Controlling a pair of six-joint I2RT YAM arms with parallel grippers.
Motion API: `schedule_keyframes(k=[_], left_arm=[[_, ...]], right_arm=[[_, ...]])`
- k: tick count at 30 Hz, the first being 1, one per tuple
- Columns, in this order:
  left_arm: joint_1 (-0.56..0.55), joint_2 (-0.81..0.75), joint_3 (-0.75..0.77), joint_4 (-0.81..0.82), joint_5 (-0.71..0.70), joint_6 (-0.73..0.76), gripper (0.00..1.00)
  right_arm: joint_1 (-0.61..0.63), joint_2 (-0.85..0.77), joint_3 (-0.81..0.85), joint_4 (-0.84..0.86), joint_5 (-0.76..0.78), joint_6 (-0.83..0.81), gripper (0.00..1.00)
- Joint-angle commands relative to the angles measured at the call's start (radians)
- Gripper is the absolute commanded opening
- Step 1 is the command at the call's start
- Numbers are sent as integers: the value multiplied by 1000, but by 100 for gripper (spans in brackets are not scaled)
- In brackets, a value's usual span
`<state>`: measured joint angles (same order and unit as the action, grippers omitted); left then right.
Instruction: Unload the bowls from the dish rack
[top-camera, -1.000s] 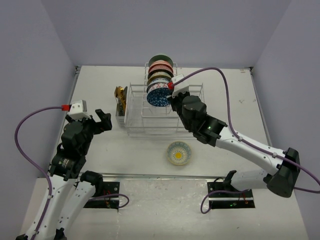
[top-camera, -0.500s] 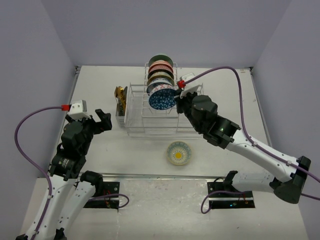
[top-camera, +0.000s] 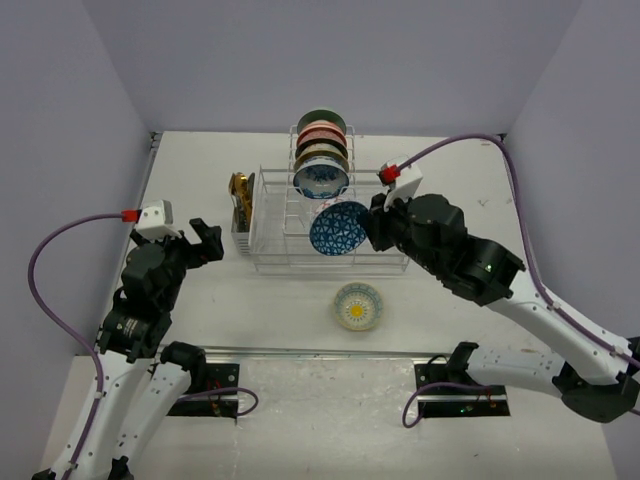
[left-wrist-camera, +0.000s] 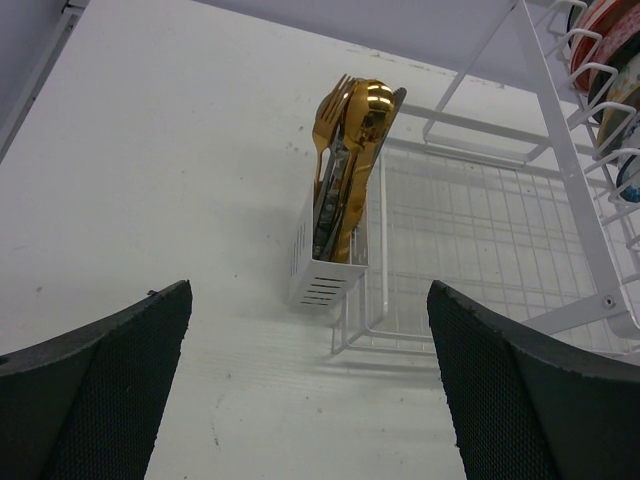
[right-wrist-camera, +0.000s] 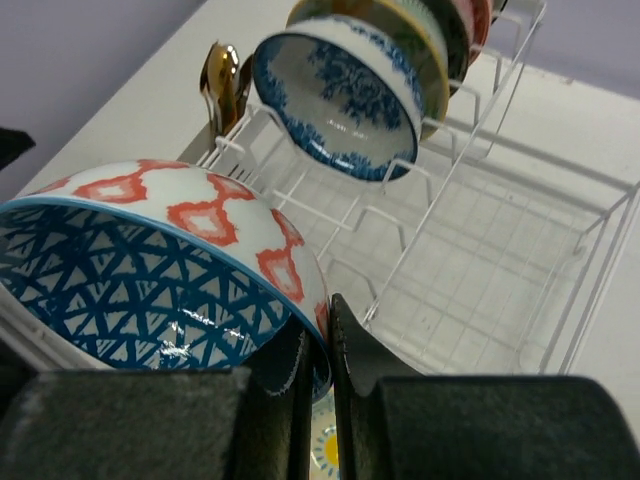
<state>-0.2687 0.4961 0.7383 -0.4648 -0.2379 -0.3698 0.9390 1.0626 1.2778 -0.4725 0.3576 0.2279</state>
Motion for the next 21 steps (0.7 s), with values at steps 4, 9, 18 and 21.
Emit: schedule_keyframes(k=[4,9,18,21], left_arm=[[10,-7,-1,40,15,32,100],[10,-10,-1,40,12,32,100],[10,-7,-1,38,14,31,100],[10,-10,-2,38,12,31,100]], right_arm=[[-31,-118,-44,-219,-235,156,0],[-104,-167,-187,-282,-353,197,0],[-164,-96,-336,-299,-344,249,0],[-183,-18,-337,-298,-335,248,0]])
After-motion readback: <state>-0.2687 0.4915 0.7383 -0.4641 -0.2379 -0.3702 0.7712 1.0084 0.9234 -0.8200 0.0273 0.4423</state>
